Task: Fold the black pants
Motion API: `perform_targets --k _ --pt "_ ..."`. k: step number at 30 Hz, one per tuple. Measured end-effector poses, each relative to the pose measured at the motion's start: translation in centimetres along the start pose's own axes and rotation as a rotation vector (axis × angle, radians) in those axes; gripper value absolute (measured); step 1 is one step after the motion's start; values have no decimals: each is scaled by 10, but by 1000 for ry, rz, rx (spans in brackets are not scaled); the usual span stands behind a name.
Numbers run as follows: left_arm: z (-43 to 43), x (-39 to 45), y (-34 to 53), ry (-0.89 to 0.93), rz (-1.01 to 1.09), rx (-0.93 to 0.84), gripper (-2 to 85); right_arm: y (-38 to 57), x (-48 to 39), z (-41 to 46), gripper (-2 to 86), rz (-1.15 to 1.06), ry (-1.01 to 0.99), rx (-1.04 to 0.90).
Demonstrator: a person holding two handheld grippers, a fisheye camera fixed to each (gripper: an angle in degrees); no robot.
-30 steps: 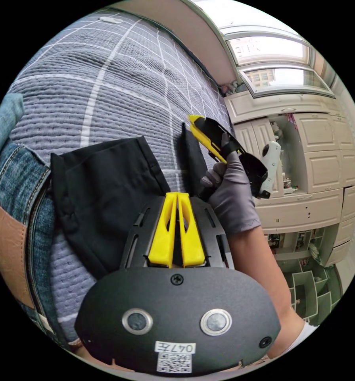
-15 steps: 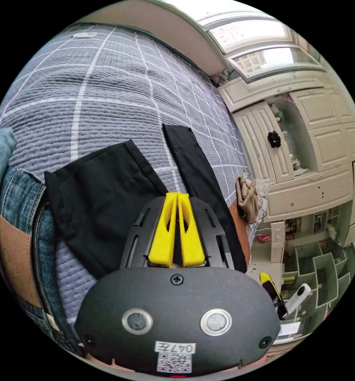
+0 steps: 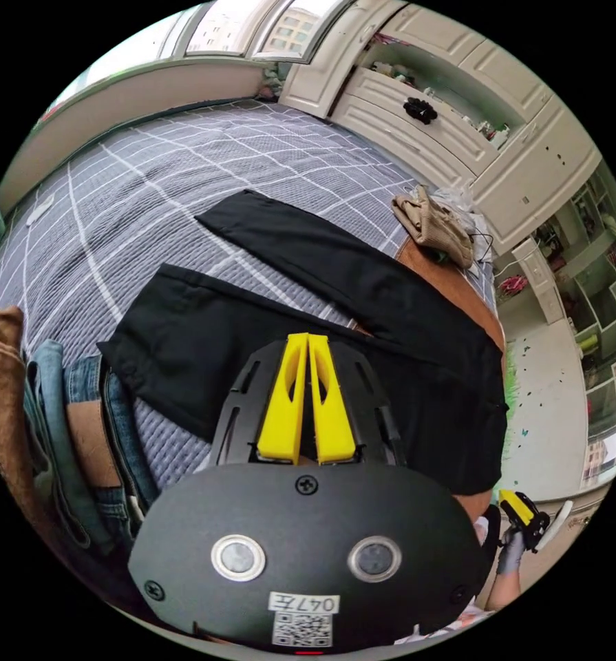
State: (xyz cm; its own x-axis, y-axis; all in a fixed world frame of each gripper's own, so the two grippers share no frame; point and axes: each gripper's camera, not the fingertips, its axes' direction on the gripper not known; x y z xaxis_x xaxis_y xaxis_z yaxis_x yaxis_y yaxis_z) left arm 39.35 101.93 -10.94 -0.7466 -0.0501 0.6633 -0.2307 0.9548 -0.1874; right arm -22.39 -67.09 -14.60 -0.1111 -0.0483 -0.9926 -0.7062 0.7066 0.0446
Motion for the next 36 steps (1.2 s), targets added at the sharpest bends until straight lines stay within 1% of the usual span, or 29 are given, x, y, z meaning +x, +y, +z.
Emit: perform_targets --k 2,4,6,8,12,14,19,20,21,22,26,29,31,36 --pt "-12 11 -18 -35 34 -16 -10 11 -9 -1 -12 -10 1 16" --pt "-13 27 -40 -107 88 -44 -10 20 -19 -1 -12 -25 -13 26" --pt "-9 54 -69 -219 141 -105 -10 30 -30 0 -12 -60 -22 23" --pt "-16 76 -89 -216 158 -130 -10 37 -34 -1 -12 -64 -49 32" --pt "-46 110 -127 -152 125 -132 -10 48 -36 -9 -12 -30 -109 82" --pt "-43 114 -139 -170 132 -154 -10 48 -36 -14 -12 -25 -142 115" --pt "-5 95 -151 -220 136 -225 -10 52 -45 -14 -12 -67 -177 126" --pt "6 84 -161 -209 95 -274 -10 55 -48 -9 -12 -82 -181 103" --pt "12 81 -174 -182 97 -303 -10 58 -50 -4 -12 -97 -183 76" --pt "13 81 -180 -178 100 -306 -10 58 -49 -4 -12 -100 -181 76" --pt "41 81 -217 -211 112 -396 -10 59 -39 -6 -12 -92 -225 88" --pt "48 78 -240 -221 109 -408 -10 60 -34 -9 -12 -83 -243 87" --pt "50 71 -253 -207 95 -412 -10 60 -32 -10 -12 -83 -240 84" --pt "54 38 -285 -105 5 -428 -10 59 -25 -13 -12 -85 -243 67"
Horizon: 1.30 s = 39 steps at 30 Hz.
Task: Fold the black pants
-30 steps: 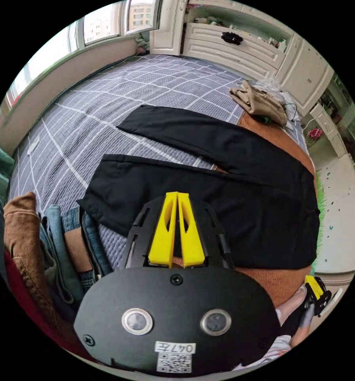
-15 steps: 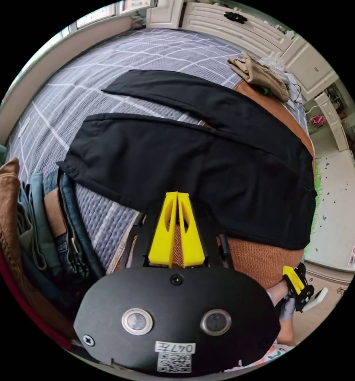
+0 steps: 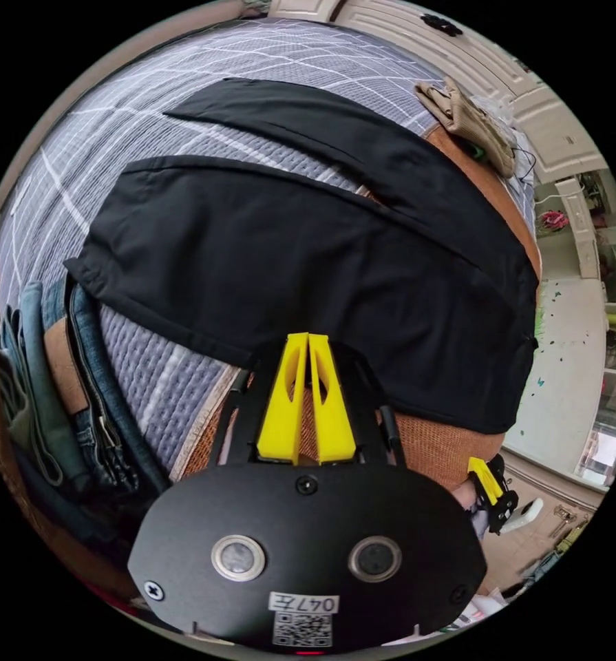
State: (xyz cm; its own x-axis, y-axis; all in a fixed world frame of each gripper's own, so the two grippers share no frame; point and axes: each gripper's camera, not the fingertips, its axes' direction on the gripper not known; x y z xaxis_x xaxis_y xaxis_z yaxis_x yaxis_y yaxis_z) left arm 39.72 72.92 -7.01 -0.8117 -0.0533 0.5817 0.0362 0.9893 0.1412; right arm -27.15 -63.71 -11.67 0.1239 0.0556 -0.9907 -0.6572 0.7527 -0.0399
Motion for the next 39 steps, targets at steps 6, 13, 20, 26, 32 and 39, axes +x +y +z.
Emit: perform_targets --k 6,13,20,26,32,39 --pt "-7 -6 -22 15 7 5 -10 0 11 -5 -12 10 -31 -2" --pt "-14 17 -35 -77 54 25 -10 0 23 -11 -12 28 -65 -1" --pt "-23 9 -40 -21 13 28 -10 3 33 -18 -12 41 -89 3" --pt "-30 -2 -37 68 -40 30 -10 5 40 -24 -12 50 -104 5" --pt "-41 31 -30 -6 5 30 -10 6 44 -29 -12 57 -118 4" --pt "-52 86 -13 -137 88 33 -10 7 47 -34 -12 65 -134 2"
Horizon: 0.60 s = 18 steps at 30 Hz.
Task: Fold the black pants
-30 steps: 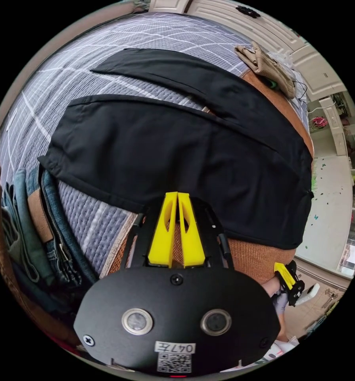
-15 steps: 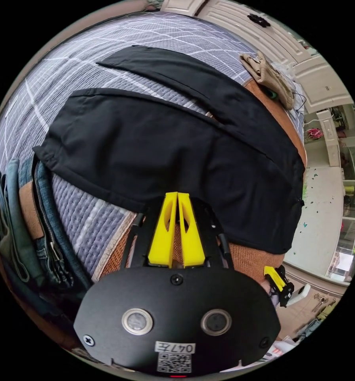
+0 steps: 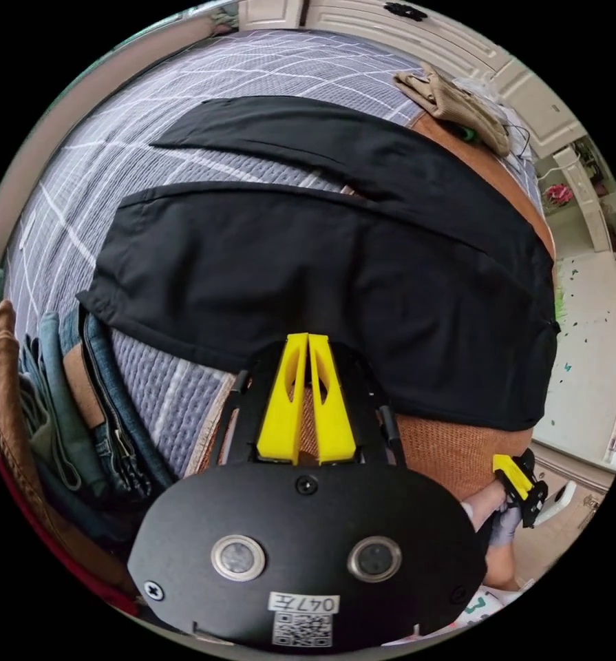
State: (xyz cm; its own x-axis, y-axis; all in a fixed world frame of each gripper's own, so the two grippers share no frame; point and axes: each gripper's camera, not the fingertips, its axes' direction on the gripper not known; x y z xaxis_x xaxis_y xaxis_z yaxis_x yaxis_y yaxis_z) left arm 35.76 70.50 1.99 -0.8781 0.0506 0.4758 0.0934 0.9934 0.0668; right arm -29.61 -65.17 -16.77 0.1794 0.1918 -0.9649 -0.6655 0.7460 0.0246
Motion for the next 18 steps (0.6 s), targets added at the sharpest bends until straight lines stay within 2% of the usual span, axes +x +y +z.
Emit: perform_targets --k 4,9,18 --pt "-7 41 12 -129 79 -2 -10 1 -1 -3 -12 1 -2 1" --pt "-2 107 40 -376 220 -13 -10 2 -5 -7 -12 3 -5 1" --pt "9 104 106 -424 247 -11 -9 3 -16 -13 -12 4 -7 3"
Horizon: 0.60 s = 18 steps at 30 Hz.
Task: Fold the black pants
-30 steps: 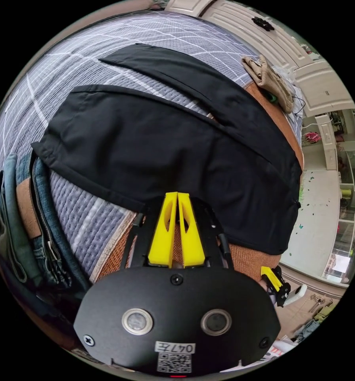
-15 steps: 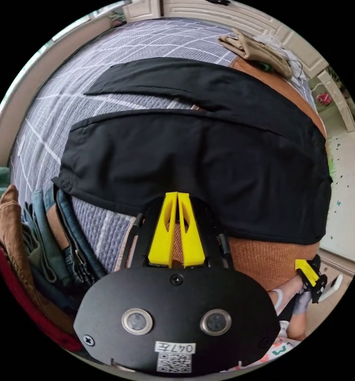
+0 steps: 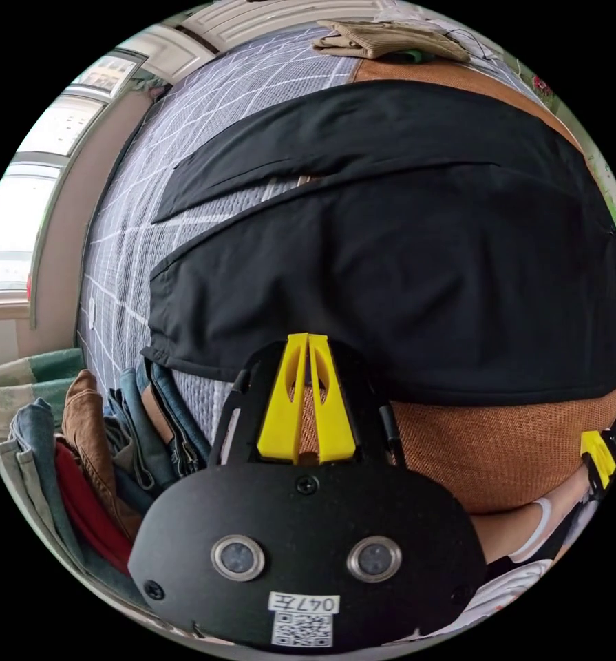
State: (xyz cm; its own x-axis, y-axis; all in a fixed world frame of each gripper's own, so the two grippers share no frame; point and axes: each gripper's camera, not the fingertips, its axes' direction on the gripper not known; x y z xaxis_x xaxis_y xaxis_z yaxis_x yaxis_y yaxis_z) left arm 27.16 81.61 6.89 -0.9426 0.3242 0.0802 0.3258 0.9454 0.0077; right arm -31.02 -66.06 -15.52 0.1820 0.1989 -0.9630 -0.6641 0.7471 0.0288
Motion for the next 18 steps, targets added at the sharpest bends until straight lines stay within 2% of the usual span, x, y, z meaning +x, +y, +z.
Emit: perform_targets --k 4,7,9,11,13,15,18 --pt "14 3 36 -28 9 -2 -9 0 -6 -2 -12 -1 0 0" --pt "22 -25 77 35 -90 55 -8 -1 -12 -3 -12 2 -5 1" --pt "11 -98 136 133 -358 226 -5 -1 -16 -5 -12 4 -10 7" --pt "24 -163 192 277 -573 308 0 1 -19 -9 -12 9 -20 27" --pt "64 -215 248 359 -762 288 10 5 -20 -18 -11 38 -25 86" --pt "133 -259 308 449 -934 160 47 11 -17 -34 -6 97 -28 178" --pt "196 -284 364 597 -1058 96 76 13 -7 -50 4 186 6 250"
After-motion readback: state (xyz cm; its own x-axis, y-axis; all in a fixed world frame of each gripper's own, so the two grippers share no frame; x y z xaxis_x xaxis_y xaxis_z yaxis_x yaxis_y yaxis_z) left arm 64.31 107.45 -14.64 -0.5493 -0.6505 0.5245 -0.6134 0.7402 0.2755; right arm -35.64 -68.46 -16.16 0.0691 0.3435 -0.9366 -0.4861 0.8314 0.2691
